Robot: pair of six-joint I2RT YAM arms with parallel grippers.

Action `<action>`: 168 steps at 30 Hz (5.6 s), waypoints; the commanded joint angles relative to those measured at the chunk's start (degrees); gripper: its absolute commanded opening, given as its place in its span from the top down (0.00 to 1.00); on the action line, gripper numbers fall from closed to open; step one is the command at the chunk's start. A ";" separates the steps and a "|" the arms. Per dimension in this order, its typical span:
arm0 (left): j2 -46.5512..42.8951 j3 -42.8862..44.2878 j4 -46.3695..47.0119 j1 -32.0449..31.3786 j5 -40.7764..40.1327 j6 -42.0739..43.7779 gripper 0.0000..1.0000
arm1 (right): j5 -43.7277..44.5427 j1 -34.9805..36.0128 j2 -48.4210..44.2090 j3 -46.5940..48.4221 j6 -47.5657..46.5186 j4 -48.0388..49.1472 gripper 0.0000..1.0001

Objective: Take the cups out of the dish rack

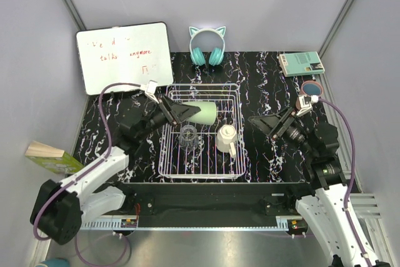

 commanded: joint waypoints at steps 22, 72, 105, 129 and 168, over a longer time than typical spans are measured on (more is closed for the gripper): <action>5.98 3.78 12.95 -7.24 9.41 -1.73 1.00 | 8.12 21.21 18.90 5.75 -2.04 19.62 0.34; -5.45 16.34 -48.39 -3.81 -19.94 19.10 0.01 | 69.75 8.86 43.30 58.30 -27.61 -51.30 1.00; -3.34 11.78 -52.54 -3.90 -18.54 19.19 0.01 | 59.80 -17.54 82.36 87.15 -24.80 -56.14 1.00; -1.14 12.04 -52.45 -3.90 -18.89 19.28 0.01 | 55.05 -20.19 84.38 81.95 -24.45 -50.60 0.99; 13.44 27.33 -56.22 -22.89 -48.75 27.45 0.01 | 24.03 7.94 22.89 28.27 -18.12 -23.62 0.14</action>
